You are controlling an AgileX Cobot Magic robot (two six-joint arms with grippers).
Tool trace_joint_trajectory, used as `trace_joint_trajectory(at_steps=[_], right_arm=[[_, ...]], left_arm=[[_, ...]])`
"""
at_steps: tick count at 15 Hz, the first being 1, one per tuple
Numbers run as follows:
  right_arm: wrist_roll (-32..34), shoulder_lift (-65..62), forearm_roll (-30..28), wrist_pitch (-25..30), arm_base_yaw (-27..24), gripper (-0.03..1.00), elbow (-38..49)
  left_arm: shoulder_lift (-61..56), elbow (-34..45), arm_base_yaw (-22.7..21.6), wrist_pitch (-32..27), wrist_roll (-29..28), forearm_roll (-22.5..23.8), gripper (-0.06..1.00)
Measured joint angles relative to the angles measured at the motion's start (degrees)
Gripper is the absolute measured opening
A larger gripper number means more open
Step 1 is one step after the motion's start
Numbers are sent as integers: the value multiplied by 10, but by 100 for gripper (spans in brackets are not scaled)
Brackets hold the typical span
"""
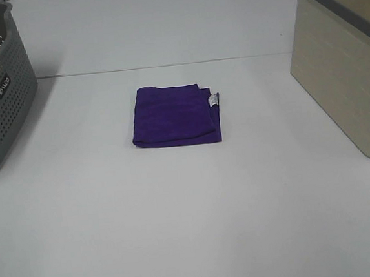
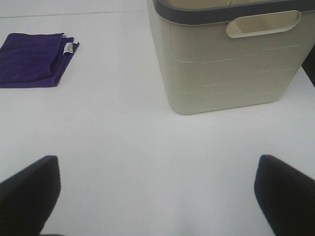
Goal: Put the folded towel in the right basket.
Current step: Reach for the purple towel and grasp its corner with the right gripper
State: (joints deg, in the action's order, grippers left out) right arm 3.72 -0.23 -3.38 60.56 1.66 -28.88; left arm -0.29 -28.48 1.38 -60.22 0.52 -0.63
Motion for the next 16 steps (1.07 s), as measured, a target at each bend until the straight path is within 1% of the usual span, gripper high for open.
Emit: trace_joint_trajectory(at_steps=[2, 3, 4, 6, 7, 9, 10, 12, 13, 14, 15, 16], right_arm=[[1, 7, 2, 1, 0, 98, -3], [1, 47, 14, 10, 0, 98, -21], [1, 202, 62, 17, 0, 98, -93], [1, 366, 112, 14, 0, 98, -184], [1, 408, 122, 14, 0, 98, -208], [-1, 548, 151, 4, 0, 98, -285], [-13, 616, 167, -14, 0, 98, -317], [-57, 733, 217, -54, 2, 98, -384], [-75, 798, 234, -69, 14, 98, -422], [-80, 865, 244, -78, 33, 98, -463], [-84, 926, 250, -82, 53, 98, -511], [-87, 1021, 262, -77, 69, 98, -576]], left_arm=[[0, 0, 0, 0, 0, 0, 99], [0, 0, 0, 0, 0, 0, 99], [0, 0, 0, 0, 0, 0, 99], [0, 0, 0, 0, 0, 0, 99], [0, 0, 0, 0, 0, 0, 99], [0, 0, 0, 0, 0, 0, 99], [0, 0, 0, 0, 0, 0, 99], [0, 0, 0, 0, 0, 0, 99], [0, 0, 0, 0, 0, 0, 99], [0, 0, 0, 0, 0, 0, 99], [0, 0, 0, 0, 0, 0, 99], [0, 0, 0, 0, 0, 0, 99]])
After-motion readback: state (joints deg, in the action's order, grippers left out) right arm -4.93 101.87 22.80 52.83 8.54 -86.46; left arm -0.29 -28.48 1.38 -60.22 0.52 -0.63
